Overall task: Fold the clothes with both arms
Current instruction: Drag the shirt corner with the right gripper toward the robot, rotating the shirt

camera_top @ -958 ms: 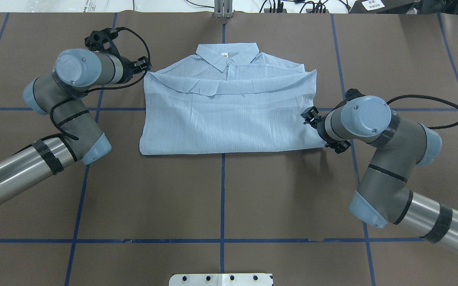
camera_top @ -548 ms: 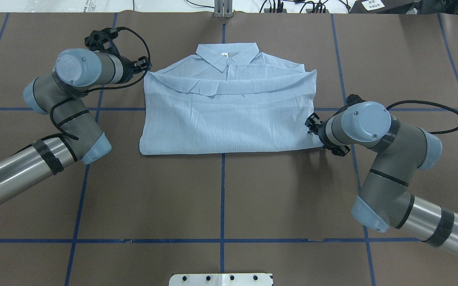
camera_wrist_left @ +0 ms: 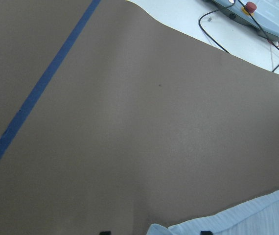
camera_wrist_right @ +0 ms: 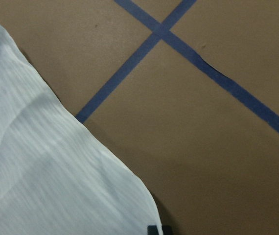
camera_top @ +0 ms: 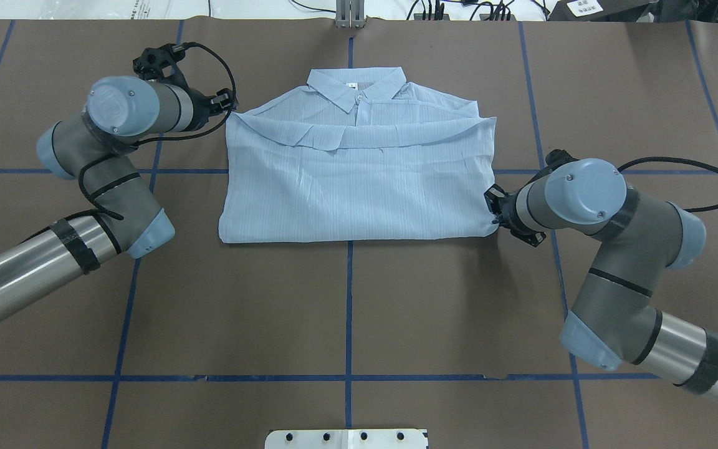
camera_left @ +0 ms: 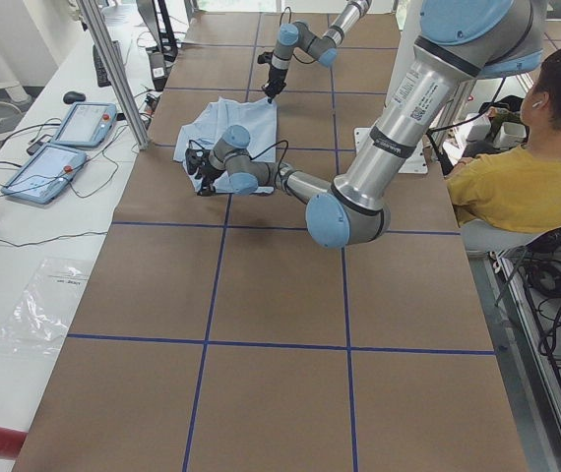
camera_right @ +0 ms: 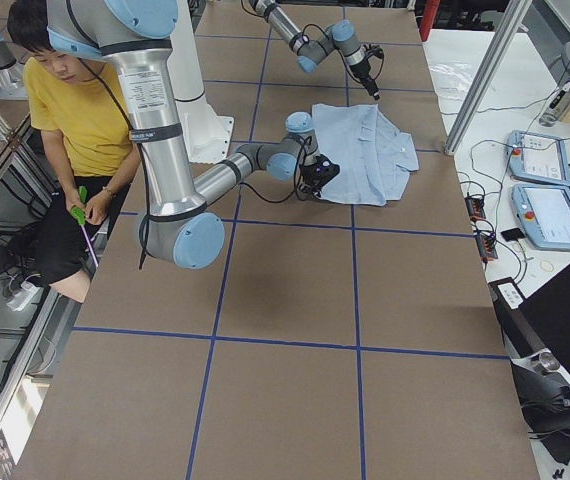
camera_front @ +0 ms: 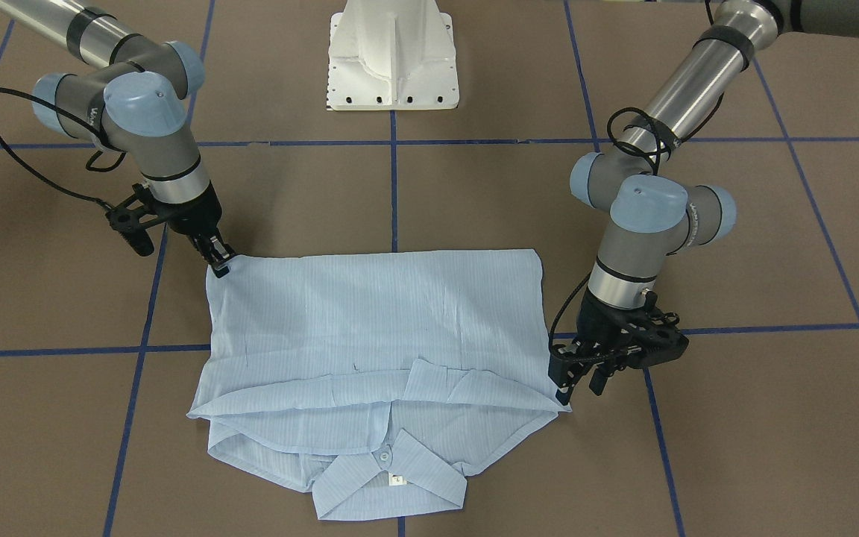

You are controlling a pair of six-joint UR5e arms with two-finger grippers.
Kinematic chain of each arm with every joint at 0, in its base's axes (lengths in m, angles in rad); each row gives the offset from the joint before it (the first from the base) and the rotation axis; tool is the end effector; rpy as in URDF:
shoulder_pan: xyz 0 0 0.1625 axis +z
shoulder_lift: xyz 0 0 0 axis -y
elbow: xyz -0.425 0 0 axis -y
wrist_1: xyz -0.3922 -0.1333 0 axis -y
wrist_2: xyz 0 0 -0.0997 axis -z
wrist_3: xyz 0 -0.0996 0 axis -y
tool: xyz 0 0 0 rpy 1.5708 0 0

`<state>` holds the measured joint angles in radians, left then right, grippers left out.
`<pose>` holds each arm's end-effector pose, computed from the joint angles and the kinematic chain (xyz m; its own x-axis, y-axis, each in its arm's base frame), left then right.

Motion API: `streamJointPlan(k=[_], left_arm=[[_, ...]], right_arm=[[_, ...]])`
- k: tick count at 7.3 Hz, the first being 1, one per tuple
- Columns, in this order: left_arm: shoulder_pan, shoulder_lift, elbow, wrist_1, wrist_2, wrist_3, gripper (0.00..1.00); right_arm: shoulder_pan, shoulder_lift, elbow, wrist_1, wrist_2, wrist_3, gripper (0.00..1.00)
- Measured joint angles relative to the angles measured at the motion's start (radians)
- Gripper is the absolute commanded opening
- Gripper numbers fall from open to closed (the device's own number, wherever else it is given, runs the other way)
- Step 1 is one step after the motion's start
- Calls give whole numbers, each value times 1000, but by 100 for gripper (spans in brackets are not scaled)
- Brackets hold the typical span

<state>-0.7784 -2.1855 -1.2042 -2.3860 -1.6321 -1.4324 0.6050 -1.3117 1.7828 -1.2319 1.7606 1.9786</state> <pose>0.4523 -0.6246 0.3746 0.4342 -0.2347 -0.8697 0.6086 0.7882 0.0911 -0.4267 -0.4343 0.3905 0.3437 0.7112 0.6133 -0.6345 0.6573 -0.4067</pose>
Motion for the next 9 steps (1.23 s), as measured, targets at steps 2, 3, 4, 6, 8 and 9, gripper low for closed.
streamJointPlan(k=[2,3,4,6,8,9], left_arm=[[1,0,-3,-3,-2,1,68],[0,0,-19,-2,-5,0,68],[0,1,-47,3,-7,-2,68],[0,25,-149,16,-68,-52,68],[22,96,-310,30,-139,-169,69],[59,114,-368,46,-146,-240,73]], right_arm=[[-22,-103,162,-6,68,37,0],[-76,-173,265,-11,87,72,0],[-153,-250,367,-15,111,101,0],[-306,-331,487,-16,226,147,10],[-420,-349,517,-16,286,173,100],[-436,-352,520,-16,292,178,100]])
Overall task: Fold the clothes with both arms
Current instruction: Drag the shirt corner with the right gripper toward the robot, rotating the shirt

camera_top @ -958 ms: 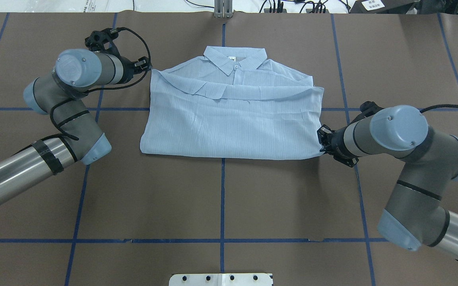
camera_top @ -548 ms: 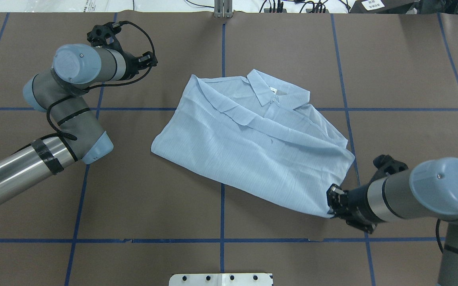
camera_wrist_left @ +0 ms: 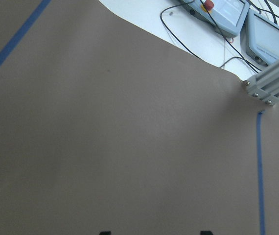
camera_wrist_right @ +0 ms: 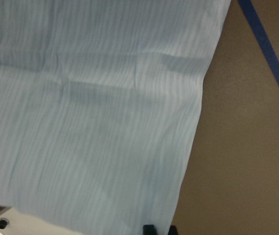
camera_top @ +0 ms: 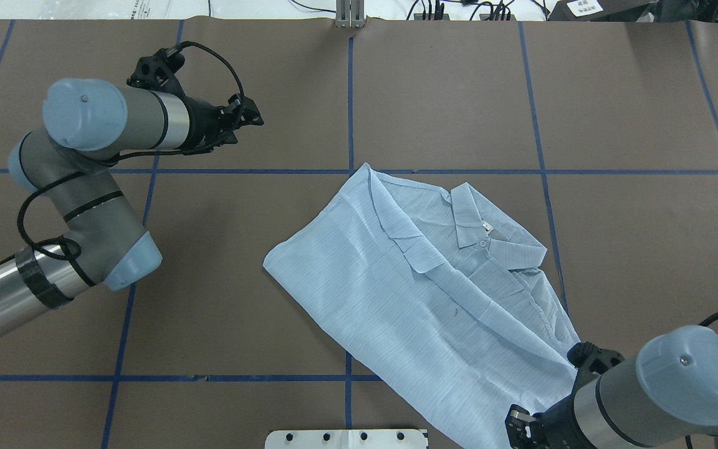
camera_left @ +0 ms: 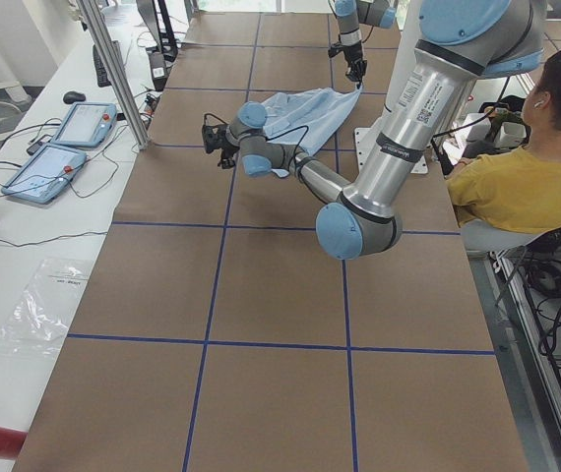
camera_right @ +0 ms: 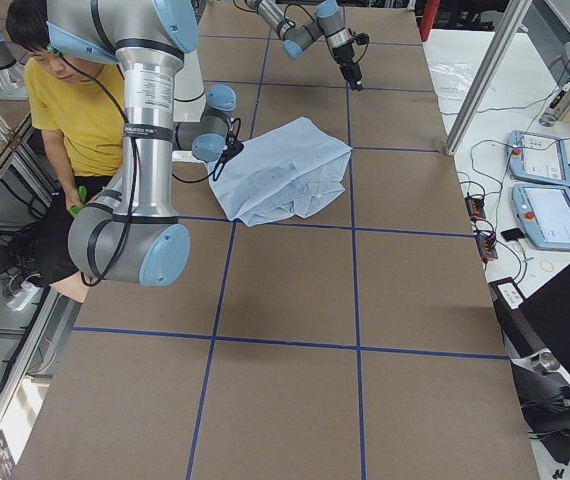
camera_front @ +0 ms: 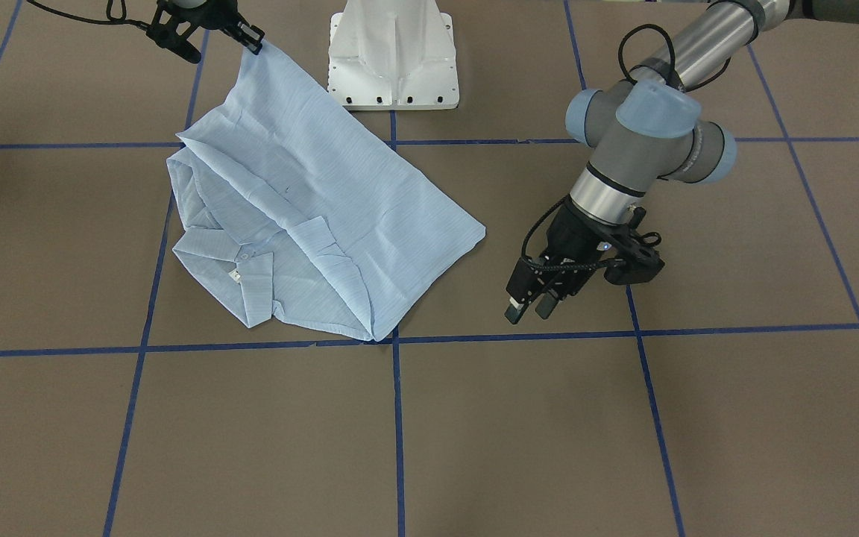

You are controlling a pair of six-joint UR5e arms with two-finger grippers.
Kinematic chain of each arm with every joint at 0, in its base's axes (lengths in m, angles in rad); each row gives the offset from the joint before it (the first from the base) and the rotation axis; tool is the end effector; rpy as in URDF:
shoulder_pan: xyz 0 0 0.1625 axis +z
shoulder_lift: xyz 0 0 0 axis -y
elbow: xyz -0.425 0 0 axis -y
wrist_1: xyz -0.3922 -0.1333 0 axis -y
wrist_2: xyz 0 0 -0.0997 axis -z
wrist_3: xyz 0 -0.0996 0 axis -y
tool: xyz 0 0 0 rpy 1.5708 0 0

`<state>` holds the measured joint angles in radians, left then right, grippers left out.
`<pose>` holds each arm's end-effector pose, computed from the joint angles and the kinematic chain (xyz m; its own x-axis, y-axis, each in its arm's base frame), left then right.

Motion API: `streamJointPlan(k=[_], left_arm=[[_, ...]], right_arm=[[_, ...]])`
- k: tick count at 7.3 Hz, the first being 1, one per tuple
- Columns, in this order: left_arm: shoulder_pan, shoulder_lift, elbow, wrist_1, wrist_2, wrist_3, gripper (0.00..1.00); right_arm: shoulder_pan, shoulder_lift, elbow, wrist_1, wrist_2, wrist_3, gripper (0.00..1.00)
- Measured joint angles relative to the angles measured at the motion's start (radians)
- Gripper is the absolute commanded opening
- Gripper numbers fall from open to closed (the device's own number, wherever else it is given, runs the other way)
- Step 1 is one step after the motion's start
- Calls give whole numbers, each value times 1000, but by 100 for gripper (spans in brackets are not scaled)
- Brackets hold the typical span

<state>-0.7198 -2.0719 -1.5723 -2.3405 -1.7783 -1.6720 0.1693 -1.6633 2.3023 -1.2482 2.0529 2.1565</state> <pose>0.4297 -0.5267 0.2797 0.1698 -0.2803 -0.9448 0.5168 0.8416 -0.1568 -0.3845 -0.1541 0.3205 0.5947 0.5985 0.5368 -0.1239 0.7279 -0.6744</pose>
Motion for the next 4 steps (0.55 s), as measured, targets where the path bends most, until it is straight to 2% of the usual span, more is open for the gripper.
streamJointPlan(k=[1,2,4], left_arm=[[44,12,-56,38,0,-63,77],[93,19,-104,98,4,-119,77],[189,22,-142,212,50,-198,77]], right_arm=[[28,1,-1,1,0,4,100],[111,14,-16,1,-4,1,100],[322,133,-120,3,-9,-8,100]])
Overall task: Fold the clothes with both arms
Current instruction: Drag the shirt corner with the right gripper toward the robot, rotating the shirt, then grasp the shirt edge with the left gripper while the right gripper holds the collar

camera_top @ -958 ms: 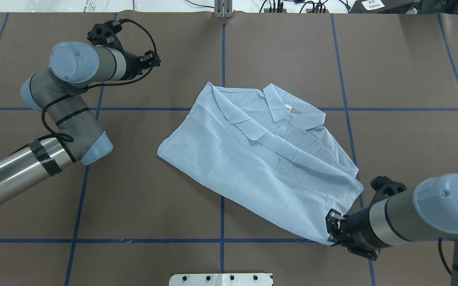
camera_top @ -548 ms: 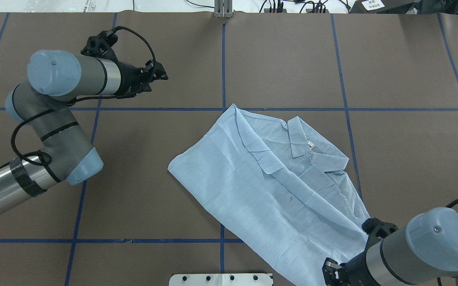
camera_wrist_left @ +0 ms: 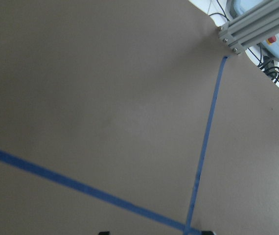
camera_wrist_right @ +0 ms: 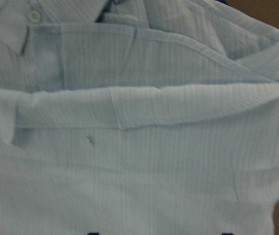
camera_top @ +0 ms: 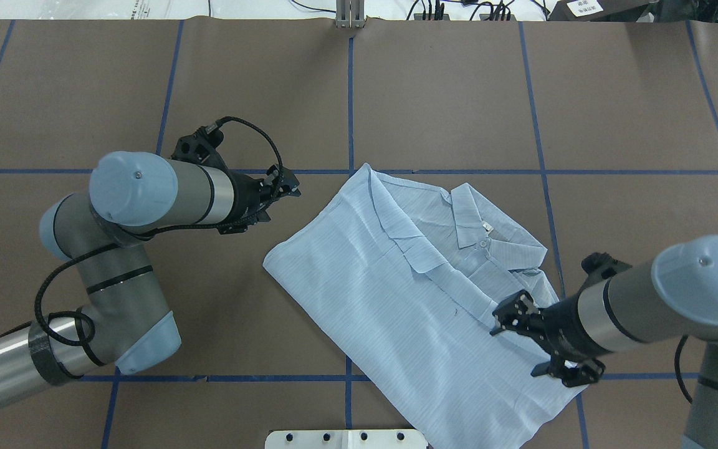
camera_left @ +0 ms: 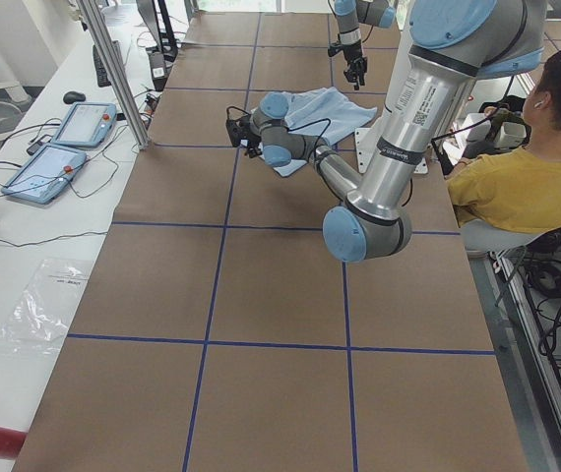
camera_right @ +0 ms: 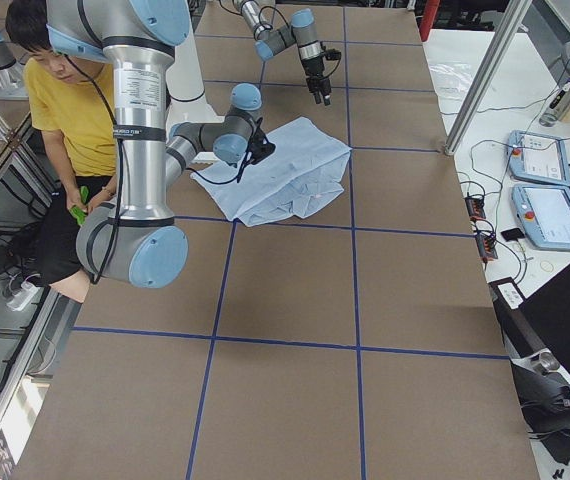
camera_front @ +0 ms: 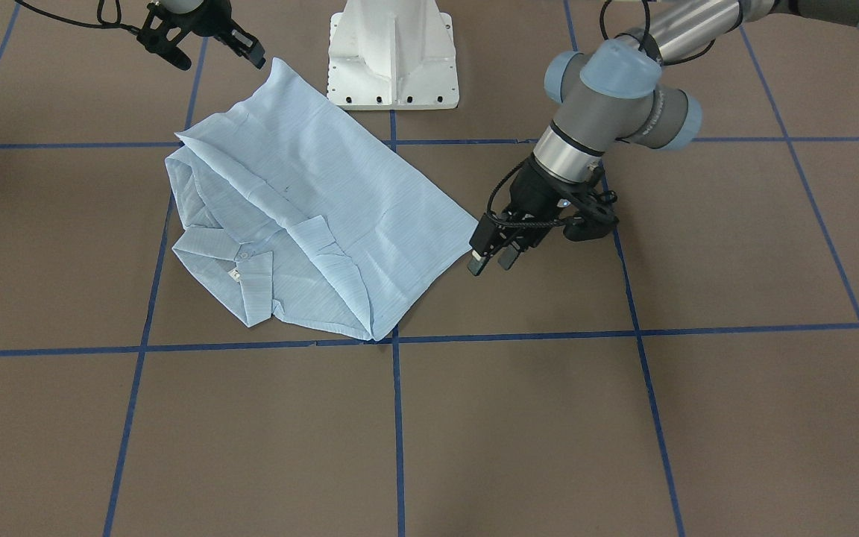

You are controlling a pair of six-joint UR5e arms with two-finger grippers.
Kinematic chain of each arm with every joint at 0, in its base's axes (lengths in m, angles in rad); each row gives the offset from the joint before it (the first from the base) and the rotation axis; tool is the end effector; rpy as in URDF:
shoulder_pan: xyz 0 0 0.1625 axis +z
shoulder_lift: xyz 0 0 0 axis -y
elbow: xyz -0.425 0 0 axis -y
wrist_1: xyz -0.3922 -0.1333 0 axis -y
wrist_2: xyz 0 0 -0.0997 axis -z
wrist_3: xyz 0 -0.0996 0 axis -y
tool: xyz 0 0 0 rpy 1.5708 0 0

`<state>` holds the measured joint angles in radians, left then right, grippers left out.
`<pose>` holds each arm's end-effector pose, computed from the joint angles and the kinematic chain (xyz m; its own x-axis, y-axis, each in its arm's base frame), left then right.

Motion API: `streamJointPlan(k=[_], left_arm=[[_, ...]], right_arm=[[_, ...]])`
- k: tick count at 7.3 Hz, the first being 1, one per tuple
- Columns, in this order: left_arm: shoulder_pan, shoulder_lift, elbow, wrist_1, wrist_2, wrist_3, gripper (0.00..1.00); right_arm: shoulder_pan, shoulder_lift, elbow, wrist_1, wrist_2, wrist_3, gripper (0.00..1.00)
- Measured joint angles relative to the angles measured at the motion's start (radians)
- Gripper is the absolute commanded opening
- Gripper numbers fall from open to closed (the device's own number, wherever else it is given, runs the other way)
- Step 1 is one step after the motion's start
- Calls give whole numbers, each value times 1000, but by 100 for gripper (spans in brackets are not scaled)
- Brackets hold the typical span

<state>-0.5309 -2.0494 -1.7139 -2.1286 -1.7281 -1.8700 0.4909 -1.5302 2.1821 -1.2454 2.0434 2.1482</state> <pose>0.4953 -0.4273 0.2567 0.2037 -0.4572 -0.8657 0.4555 0.8270 -0.3296 -0.3627 -0.2936 0.3161 0.3658 0.7466 0.5556 -0.3421 0.6631 -0.6658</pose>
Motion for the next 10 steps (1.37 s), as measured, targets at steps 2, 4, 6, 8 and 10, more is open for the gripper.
streamJointPlan(k=[2,4,6,8,10], left_arm=[[56,6,2,59,38,-25,75],[74,31,-1,70,43,-36,75],[88,57,-7,77,42,-51,72],[106,57,0,79,41,-61,67],[119,55,4,79,42,-65,55]], right_arm=[[131,100,-124,3,-6,-42,100],[158,122,-183,7,-35,-81,100],[160,127,-202,10,-52,-86,100],[161,128,-205,10,-60,-86,100],[162,127,-206,11,-63,-87,100]])
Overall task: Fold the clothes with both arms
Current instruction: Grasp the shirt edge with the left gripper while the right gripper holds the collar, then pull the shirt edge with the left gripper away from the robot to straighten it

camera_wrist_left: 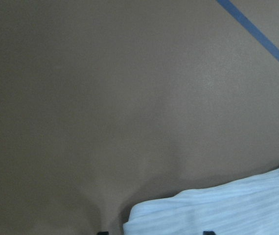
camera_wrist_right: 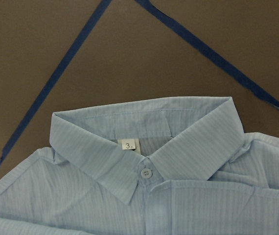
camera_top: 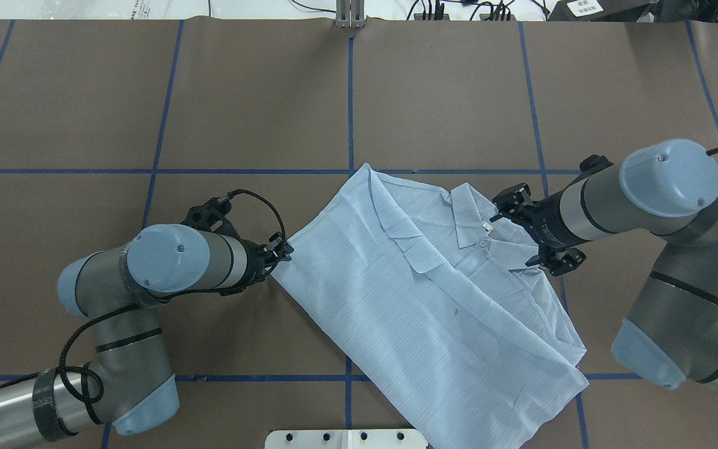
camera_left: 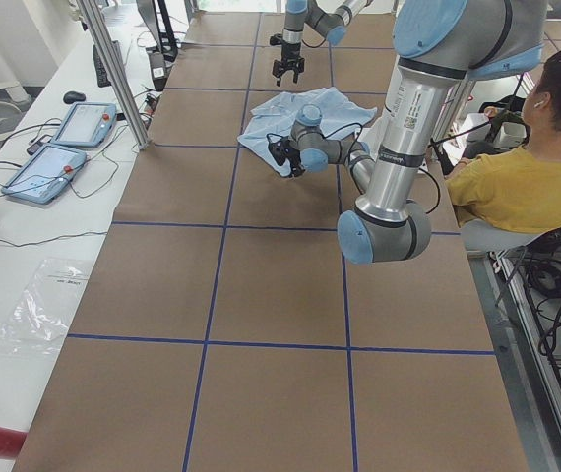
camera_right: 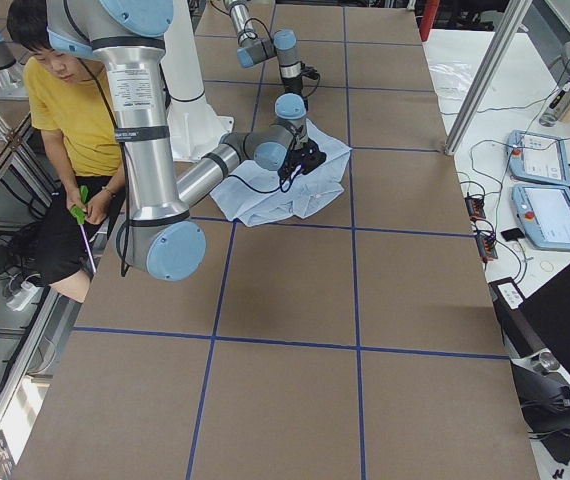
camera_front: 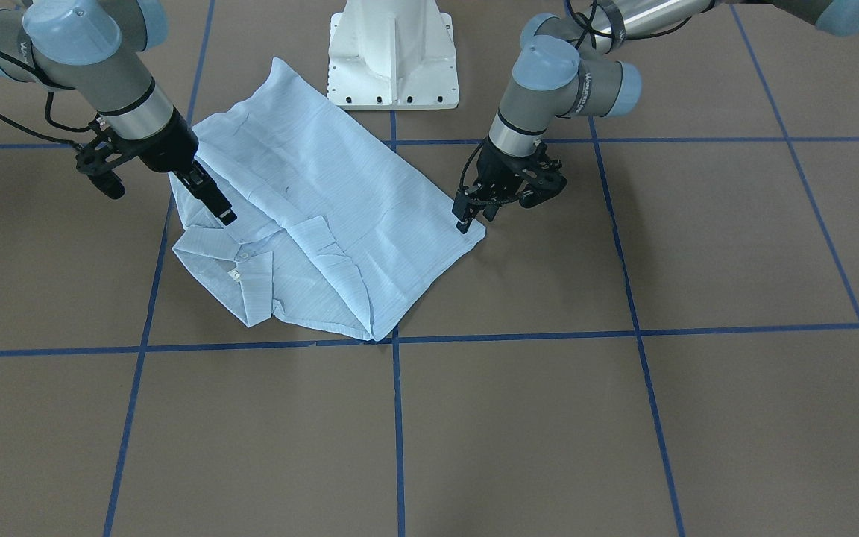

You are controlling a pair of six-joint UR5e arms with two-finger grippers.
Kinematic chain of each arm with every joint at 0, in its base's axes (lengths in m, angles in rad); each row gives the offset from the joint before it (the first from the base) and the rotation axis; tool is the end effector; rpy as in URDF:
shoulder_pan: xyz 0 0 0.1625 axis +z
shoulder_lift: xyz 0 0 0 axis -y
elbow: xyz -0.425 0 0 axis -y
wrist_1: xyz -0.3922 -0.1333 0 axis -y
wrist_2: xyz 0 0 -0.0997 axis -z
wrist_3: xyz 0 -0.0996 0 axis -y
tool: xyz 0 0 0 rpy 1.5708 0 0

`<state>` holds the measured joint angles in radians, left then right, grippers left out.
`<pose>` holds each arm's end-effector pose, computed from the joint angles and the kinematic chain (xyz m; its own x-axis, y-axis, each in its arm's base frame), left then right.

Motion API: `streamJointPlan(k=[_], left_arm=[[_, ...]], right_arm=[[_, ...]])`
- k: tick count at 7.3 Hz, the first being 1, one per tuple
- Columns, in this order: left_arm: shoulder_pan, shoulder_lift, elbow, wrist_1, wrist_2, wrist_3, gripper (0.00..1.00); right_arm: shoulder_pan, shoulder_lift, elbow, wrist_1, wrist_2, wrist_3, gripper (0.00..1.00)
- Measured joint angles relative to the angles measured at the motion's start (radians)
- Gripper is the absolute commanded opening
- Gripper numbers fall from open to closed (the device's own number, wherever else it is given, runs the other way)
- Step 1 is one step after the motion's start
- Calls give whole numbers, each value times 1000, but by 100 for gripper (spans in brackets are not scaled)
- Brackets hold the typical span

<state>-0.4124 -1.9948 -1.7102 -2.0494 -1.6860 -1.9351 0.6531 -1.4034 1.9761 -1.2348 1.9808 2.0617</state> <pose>0.5395 -0.3690 0.3042 0.3224 -0.5274 -0.7861 0.4517 0.8155 -0.3618 -0.3670 -0.3987 0.3465 0.2856 0.7629 0.5800 -0.5015 0.6347 -0.5879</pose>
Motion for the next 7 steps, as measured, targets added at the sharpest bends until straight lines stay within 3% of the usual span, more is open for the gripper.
streamJointPlan(k=[2,3,7], left_arm=[[11,0,2,0,0,-13,29],[13,-1,2,0,0,-17,0],[1,-2,-12,0,0,-18,0]], right_arm=[[0,0,-2,0,-12,0,100],[0,1,-3,0,-19,0,100],[-1,4,-4,0,-45,0,100]])
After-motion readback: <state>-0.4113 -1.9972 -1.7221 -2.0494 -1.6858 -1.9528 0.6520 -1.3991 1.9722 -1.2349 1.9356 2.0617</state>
